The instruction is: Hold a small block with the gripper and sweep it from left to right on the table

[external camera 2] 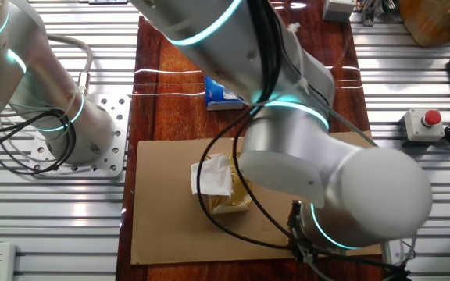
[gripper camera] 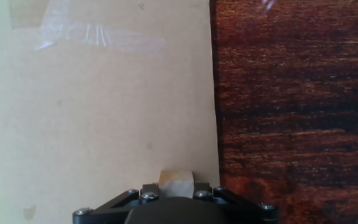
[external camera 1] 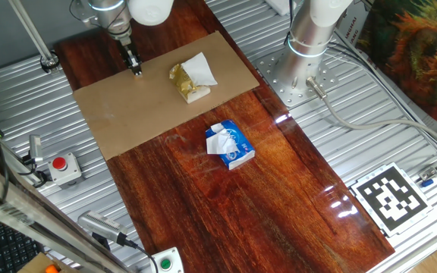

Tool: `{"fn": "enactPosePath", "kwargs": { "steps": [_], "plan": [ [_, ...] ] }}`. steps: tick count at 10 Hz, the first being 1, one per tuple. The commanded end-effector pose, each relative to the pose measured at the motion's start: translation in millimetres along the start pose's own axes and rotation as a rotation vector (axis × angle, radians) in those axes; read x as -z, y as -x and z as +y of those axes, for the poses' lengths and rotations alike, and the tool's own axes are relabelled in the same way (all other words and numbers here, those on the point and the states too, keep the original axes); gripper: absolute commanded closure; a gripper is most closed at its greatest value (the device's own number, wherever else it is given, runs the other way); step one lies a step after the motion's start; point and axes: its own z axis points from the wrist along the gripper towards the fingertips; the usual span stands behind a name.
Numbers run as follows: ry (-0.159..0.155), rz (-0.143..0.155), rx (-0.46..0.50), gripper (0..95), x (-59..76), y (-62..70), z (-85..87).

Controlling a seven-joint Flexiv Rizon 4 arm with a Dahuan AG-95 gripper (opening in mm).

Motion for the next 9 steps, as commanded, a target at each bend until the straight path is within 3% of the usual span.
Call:
{"fn": "enactPosePath", "kwargs": {
  "steps": [1, 2, 5, 7, 9],
  "plan": [
    [-0.017, 0.017, 0.004, 76.0, -0.9, -2.3, 0.6],
    [-0.021, 0.003, 0.008, 76.0, -1.0, -2.5, 0.6],
    [-0.006, 0.022, 0.003, 76.0, -1.0, -3.4, 0.5],
    [-0.016, 0.002, 0.008, 76.0, -1.6, -5.1, 0.2],
    [-0.012, 0.014, 0.008, 76.0, -2.1, -7.0, 0.0]
  ]
}}
